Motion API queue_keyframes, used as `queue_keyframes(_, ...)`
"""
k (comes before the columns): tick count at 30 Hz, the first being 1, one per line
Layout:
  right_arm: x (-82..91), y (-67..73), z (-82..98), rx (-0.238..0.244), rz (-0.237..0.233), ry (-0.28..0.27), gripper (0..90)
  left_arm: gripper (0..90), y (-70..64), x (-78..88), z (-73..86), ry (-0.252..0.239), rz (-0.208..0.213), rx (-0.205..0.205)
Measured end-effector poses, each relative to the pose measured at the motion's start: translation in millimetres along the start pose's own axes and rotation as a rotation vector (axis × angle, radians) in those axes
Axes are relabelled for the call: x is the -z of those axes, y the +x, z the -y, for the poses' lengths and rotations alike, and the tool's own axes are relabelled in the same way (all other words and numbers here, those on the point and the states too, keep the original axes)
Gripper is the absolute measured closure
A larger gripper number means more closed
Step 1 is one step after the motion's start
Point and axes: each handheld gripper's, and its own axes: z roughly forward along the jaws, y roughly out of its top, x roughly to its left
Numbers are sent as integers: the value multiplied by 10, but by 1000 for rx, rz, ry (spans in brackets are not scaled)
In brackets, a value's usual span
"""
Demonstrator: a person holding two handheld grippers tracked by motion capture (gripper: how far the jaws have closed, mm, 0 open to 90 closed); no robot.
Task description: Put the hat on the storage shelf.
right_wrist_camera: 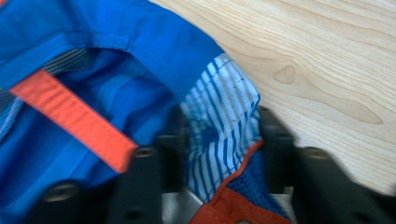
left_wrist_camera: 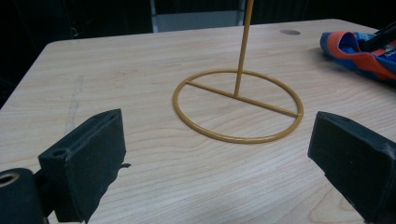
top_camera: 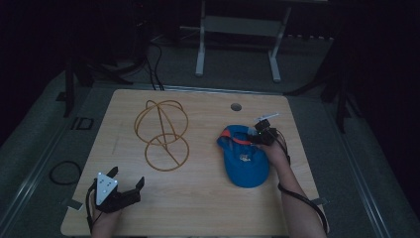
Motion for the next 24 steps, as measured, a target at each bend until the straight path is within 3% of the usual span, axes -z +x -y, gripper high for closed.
queue_keyframes(3, 8, 51, -8, 21, -9, 8, 793, 46, -4, 4, -2, 0, 8, -2)
queue_keyframes(6, 13, 76, 0, 25, -8, 7, 828, 46, -12, 9, -8, -2, 14, -6)
queue_keyframes(12, 89, 72, 37, -28, -4, -27, 849, 47, -21, 4, -17, 16, 20, -21)
queue_keyframes(17, 325, 37, 49, -62, -10, -103, 851, 46, -23, 31, -50, 5, 41, -45)
queue_keyframes(19, 438, 22, 36, -78, -40, -139, 851, 46, -24, 29, -64, 17, 53, -33)
queue_keyframes(21, 549, 22, 17, -86, -48, -158, 851, 46, -29, 27, -77, 29, 93, -7)
queue_keyframes(24, 729, 20, -3, -114, -56, -206, 851, 47, -72, 23, -115, 52, 115, -36)
